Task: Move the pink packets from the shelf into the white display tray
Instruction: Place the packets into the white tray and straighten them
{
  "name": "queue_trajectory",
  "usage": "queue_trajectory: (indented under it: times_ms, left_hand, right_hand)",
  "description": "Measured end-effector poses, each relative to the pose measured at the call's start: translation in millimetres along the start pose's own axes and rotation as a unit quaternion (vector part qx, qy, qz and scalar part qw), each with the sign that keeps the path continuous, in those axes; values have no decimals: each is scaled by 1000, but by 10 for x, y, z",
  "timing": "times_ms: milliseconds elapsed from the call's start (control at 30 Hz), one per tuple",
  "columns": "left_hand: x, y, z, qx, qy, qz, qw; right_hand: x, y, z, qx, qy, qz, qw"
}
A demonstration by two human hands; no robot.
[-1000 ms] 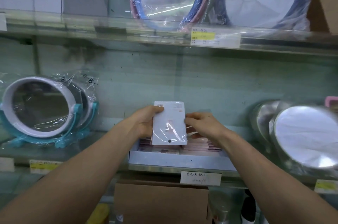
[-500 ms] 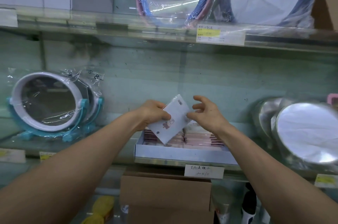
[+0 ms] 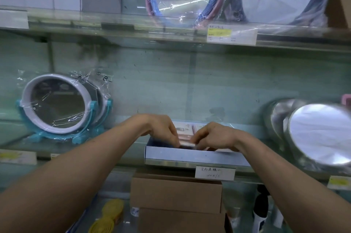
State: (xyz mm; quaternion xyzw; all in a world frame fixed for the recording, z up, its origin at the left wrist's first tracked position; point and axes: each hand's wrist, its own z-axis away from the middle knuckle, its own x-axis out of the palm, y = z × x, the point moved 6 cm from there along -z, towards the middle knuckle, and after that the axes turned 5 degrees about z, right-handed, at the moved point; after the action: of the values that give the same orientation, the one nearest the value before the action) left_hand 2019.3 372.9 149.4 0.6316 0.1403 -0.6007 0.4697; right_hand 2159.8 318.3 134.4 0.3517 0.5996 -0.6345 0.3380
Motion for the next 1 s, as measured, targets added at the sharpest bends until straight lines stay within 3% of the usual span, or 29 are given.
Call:
queue_trajectory:
  times_ms: [300,633,867,1000]
  left_hand:
    - [105,-63,-126,-47,-24,-85,995]
    - [93,-86,-222,-28,9,-87,996]
    - [113,-62,-245,-31,-5,-124,992]
    - [-8,67,-232,29,112,-106,988]
  right_hand:
    - [54,18,-19,76,6,60,995]
    - [34,64,-20,62,14,29,998]
    - [104,-98,37,63,-4,83,995]
    - [-141,-146,61,47,84,111,989]
